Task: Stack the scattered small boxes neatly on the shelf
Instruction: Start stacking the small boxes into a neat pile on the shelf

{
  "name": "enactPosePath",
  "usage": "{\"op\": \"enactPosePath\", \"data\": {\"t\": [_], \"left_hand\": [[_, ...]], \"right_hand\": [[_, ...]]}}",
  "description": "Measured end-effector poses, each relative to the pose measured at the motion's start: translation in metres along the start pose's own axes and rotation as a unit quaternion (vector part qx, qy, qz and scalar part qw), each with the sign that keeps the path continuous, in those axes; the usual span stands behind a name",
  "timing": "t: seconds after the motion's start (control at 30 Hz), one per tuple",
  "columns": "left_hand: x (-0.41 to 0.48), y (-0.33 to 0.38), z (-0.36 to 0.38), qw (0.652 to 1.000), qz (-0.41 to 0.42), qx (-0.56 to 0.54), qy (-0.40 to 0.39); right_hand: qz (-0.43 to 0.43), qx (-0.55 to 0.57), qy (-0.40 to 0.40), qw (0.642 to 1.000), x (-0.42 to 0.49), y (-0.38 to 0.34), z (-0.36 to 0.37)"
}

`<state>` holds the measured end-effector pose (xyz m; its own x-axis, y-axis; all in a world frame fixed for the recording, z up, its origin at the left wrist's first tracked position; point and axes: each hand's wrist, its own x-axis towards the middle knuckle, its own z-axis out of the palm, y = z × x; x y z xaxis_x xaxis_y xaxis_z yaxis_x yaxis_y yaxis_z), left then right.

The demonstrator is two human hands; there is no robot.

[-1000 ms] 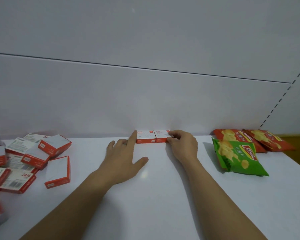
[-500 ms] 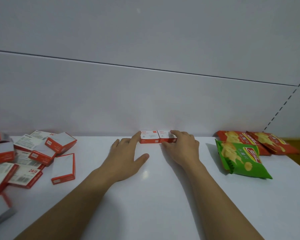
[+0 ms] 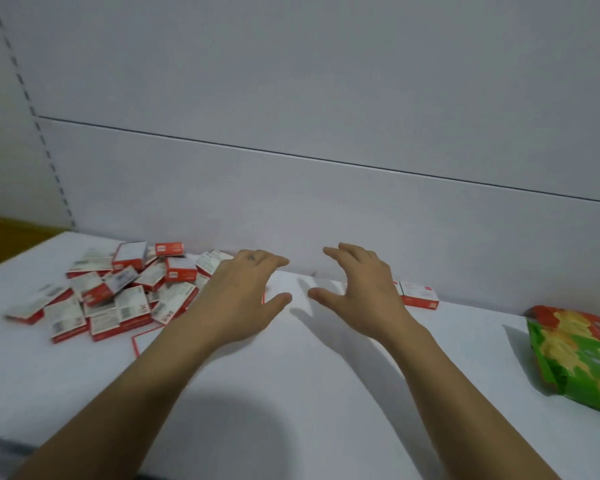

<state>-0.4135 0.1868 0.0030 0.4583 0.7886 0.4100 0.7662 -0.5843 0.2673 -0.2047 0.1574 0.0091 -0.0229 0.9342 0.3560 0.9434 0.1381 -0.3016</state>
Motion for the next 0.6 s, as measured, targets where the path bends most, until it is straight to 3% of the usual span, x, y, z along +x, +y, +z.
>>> {"op": "enactPosePath", "data": {"t": [0.3, 0.6], "left_hand": [[-0.071, -0.047, -0.045, 0.989, -0.098, 0.11, 0.003], [-0.1, -0.053, -0.035, 0.982, -0.148, 0.116, -0.006]], "right_hand": [[-0.09, -0.009, -0.17, 0.981, 0.019, -0.072, 0.032], [-0.046, -0.065, -0.169, 0.982, 0.02, -0.09, 0.066]]}}
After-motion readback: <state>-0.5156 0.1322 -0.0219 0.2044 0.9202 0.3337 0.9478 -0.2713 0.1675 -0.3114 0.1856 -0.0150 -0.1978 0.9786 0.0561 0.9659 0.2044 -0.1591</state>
